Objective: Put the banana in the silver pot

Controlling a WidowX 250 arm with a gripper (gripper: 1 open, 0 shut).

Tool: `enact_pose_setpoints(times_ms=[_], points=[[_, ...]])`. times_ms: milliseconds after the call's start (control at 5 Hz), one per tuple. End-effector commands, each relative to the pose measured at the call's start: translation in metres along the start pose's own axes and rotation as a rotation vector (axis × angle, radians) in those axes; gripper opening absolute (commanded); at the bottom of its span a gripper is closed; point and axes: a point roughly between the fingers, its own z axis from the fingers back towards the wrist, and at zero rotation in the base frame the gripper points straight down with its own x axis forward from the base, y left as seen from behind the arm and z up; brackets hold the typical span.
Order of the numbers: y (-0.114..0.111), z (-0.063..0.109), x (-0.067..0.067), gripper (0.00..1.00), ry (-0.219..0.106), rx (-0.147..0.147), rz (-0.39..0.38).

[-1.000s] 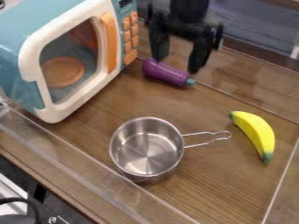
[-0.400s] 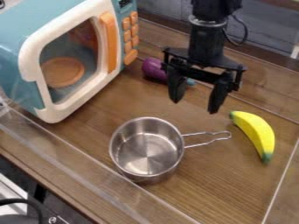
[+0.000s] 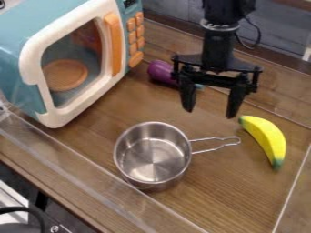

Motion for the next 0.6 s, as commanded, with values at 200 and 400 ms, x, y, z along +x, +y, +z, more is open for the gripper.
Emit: enact_pose_setpoints(times_ms=[200,400], points=[[-0.013,0.019,0.011,1.0,-0.045,-0.056,0.139],[-0.025,0.022,0.016,1.0,-0.053,-0.081,0.202]])
